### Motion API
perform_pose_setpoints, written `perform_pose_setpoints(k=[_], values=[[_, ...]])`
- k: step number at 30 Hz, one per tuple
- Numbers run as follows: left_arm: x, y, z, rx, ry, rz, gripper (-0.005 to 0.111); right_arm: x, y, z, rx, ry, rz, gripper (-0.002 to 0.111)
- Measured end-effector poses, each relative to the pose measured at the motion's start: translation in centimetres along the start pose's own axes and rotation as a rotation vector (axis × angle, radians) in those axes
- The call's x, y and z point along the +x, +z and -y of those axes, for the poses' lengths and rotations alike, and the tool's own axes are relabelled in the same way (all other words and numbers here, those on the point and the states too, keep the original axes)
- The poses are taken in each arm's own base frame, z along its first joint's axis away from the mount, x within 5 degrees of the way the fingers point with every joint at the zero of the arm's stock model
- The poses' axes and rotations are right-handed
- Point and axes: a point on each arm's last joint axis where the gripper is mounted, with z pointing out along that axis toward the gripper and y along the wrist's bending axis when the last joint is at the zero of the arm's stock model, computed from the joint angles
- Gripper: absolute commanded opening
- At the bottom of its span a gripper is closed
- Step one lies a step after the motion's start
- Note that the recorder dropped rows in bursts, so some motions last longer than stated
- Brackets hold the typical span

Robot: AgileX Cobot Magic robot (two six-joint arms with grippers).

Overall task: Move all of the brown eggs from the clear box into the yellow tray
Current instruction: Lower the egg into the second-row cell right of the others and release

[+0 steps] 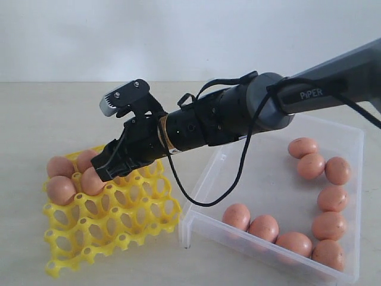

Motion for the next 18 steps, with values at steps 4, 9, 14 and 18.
perform_pose_setpoints(k=[4,9,14,18], values=[[0.0,0.0,0.0,0.0,0.0,0.0,0.004,-0.02,0.0,0.0,0.001,0.003,0.002,0.046],[0.0,0.0,0.0,0.0,0.0,0.0,0.004,-0.02,0.0,0.01,0.001,0.005,0.003,0.051],[0.0,0.0,0.0,0.0,0.0,0.0,0.004,-0.03,0.0,0.01,0.001,0.007,0.004,0.051],[0.0,0.0,0.0,0.0,0.0,0.0,0.004,-0.03,0.0,0.01,0.001,0.007,0.004,0.051]])
